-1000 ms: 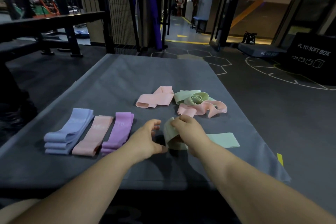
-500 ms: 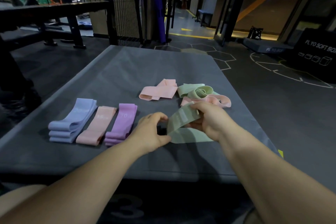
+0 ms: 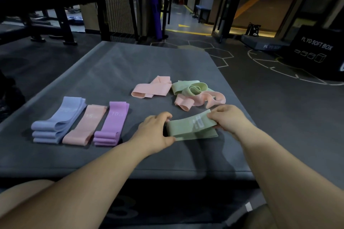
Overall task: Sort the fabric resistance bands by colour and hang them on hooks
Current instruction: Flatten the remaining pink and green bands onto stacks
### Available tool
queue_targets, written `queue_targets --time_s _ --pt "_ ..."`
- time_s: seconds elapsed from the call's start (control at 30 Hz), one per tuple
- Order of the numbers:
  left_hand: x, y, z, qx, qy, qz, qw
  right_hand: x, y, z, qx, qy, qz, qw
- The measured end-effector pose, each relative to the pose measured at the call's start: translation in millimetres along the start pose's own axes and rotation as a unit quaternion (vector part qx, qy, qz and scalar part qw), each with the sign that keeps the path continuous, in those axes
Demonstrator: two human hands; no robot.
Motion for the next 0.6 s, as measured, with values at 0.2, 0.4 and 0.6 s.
queue_targets --time_s 0.2,0.4,0.6 --pt "-0.8 -0.2 -0.8 0.005 -0.001 0.004 1.0 4.7 5.4 -2.5 0.012 0.002 0.092 0.996" --pt "-6.9 -3.1 -3.9 0.0 0.011 0.03 0.999 5.0 8.6 0.3 0.024 0.008 0.17 0.985" --pt "-7.6 -3.5 -5.7 -0.018 0.017 0.035 0.999 14.5 5.1 -3.0 0.016 -0.003 0.205 0.979"
Point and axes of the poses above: each hand's wrist, its own z-axis away from the middle knuckle, its own y-axis out of the back of the hand, x = y × z, the point moved 8 cm from there along -z, towards the middle knuckle, and after that the axes turned 4 degrees about -z, right-handed, at the moved point
